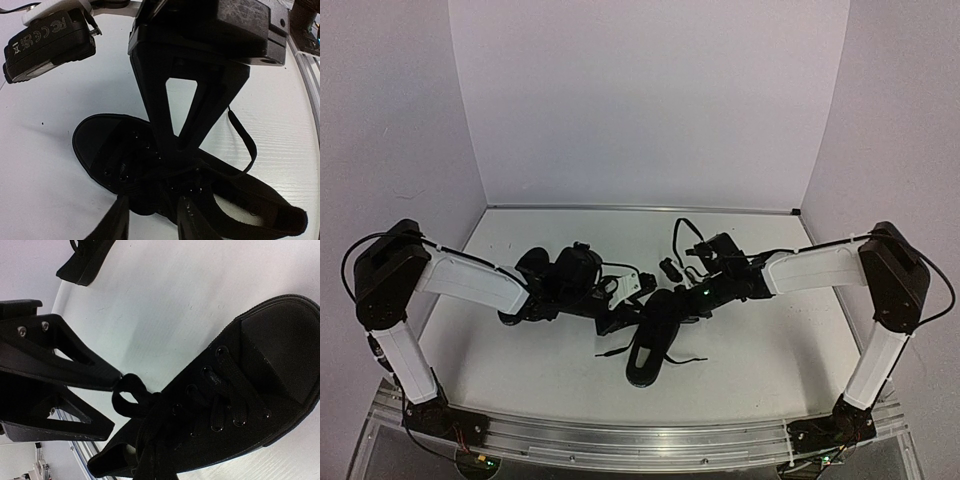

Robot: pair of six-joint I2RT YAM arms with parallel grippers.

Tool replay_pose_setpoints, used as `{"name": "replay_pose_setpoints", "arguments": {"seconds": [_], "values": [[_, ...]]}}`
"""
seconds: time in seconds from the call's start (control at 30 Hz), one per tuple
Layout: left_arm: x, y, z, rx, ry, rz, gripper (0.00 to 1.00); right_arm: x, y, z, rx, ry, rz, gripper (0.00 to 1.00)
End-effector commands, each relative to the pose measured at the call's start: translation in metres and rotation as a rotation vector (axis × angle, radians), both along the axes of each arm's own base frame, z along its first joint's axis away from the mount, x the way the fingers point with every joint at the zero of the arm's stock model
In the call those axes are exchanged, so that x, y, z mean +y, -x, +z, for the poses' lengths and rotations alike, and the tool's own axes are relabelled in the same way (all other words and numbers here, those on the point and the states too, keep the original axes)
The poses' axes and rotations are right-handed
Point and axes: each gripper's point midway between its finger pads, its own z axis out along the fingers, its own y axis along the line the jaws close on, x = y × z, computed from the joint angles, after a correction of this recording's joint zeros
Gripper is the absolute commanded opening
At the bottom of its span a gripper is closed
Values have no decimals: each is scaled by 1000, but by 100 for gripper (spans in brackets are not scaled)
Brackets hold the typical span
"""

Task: Tie the shoes

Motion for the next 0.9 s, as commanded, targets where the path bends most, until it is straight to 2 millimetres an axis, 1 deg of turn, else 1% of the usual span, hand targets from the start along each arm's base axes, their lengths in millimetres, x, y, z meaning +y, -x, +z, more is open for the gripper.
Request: {"name": "replay_pose_setpoints", "arguments": {"seconds": [0.0,0.07,0.2,0.43,0.6,0.67,0.77,0.8,0.87], "values": [[-14,-5,21,-31,51,-27,18,2,1,21,-46,-32,8,0],[-12,-3,22,-29,52,-31,9,1,1,21,-49,-30,6,0],[-8,-2,23,-36,58,-24,1,0,1,20,-49,-28,5,0],[-2,1,25,-41,56,-12,0,-1,-1,19,-55,-16,-9,0],[6,18,31,-17,83,-51,0,-2,-3,15,-51,0,-20,0],[9,19,31,-15,87,-40,0,-2,-3,14,-50,-1,-18,0],[11,12,24,-9,59,2,20,0,-2,15,-46,-7,-10,0],[11,9,22,-9,53,16,25,0,-2,15,-45,-9,-8,0],[10,3,22,-9,59,49,38,1,-2,16,-45,-12,-7,0]]}}
